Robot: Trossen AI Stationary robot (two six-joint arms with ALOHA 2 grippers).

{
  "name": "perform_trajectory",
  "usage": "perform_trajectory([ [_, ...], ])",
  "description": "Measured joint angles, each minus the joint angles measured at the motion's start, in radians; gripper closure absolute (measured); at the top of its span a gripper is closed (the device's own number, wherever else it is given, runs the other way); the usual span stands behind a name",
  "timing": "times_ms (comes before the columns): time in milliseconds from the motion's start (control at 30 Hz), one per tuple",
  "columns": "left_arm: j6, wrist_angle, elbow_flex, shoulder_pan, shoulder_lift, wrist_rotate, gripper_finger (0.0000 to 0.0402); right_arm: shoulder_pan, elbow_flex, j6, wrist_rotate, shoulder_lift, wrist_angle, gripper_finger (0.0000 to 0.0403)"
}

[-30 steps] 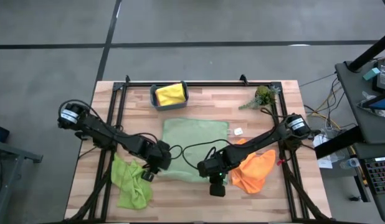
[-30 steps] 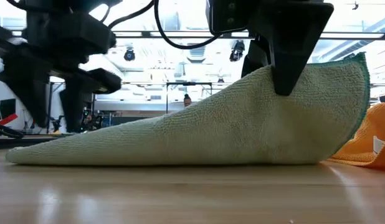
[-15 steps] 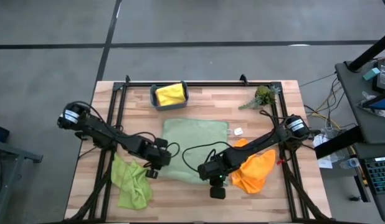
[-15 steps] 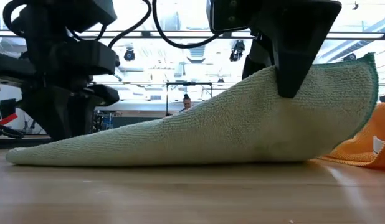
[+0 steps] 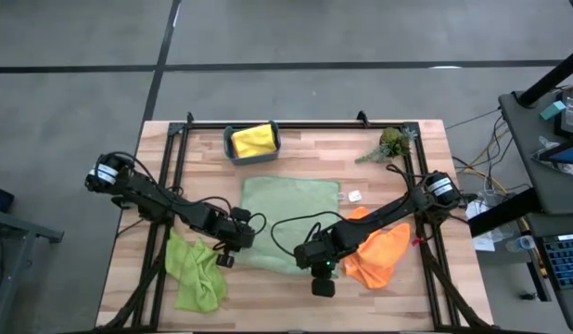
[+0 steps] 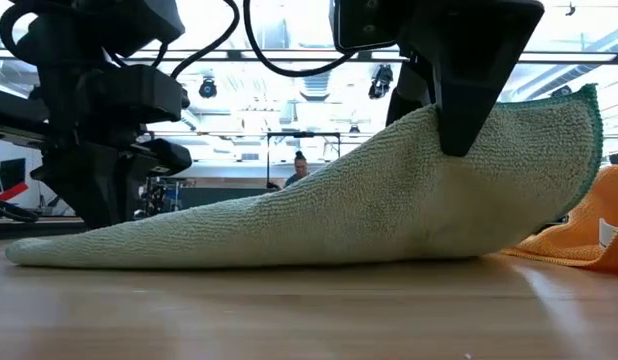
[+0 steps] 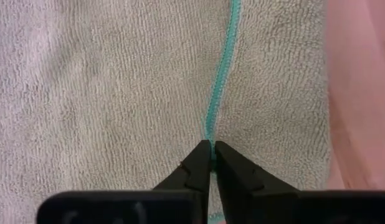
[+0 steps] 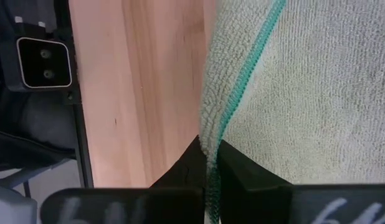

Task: Fold microfiber towels
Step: Fold the green microfiber towel

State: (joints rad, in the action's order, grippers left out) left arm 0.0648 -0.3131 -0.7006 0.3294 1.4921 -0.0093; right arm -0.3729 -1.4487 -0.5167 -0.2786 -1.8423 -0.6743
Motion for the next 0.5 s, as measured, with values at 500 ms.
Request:
perform_trajectory([
  [500,-0.046,-0.224,-0.026,-0.013,-0.302,-0.206,0.0401,0.021,0.000,0.041,0.177,0.036,-0.190,0.0394],
])
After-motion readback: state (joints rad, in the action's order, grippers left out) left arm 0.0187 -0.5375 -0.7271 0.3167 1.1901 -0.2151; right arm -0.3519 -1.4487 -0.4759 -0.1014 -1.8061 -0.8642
